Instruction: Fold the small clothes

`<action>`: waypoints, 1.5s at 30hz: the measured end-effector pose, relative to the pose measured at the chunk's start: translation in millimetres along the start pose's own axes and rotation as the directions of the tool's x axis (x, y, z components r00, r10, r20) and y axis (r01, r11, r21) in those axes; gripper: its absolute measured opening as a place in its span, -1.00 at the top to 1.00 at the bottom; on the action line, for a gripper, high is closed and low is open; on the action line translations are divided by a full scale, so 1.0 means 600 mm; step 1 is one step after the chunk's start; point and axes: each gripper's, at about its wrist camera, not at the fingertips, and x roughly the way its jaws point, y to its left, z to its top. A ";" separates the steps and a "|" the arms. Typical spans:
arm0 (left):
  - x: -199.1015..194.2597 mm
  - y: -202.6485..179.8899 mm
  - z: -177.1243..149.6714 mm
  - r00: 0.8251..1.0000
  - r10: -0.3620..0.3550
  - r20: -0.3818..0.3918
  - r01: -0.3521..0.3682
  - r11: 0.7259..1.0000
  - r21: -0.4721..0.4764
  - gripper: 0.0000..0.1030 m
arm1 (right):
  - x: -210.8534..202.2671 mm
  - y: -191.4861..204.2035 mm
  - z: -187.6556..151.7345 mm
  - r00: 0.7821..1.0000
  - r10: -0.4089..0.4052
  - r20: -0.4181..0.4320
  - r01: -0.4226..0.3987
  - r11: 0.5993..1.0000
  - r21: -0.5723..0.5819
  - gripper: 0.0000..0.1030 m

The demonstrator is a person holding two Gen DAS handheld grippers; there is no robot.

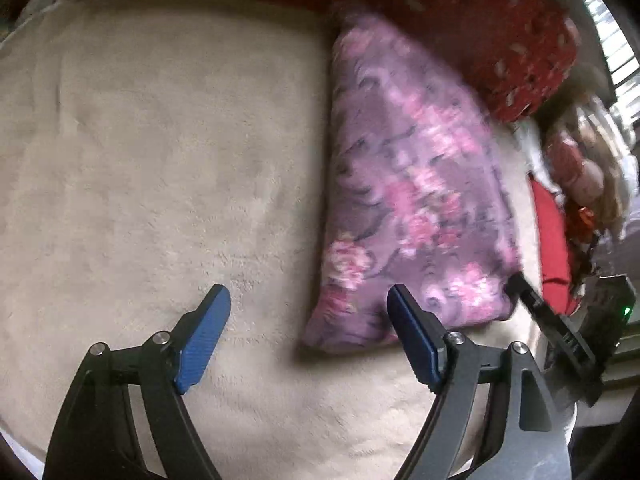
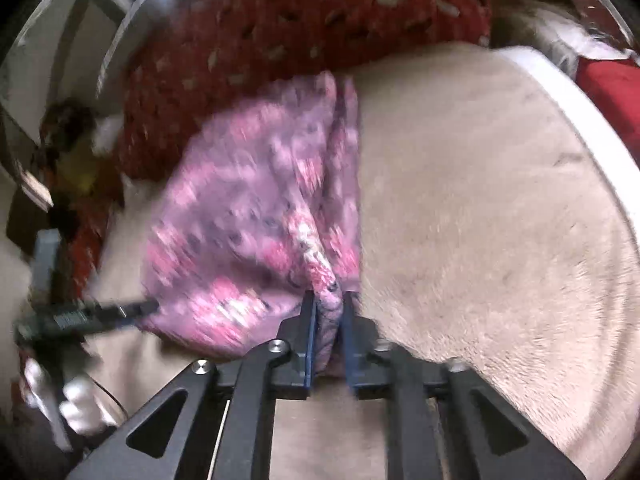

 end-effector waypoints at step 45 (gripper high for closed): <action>0.053 -0.012 0.213 0.993 -0.110 0.032 0.111 0.992 -0.054 -0.60 | 0.126 0.026 0.193 0.993 0.027 0.115 -0.041 0.991 0.125 0.05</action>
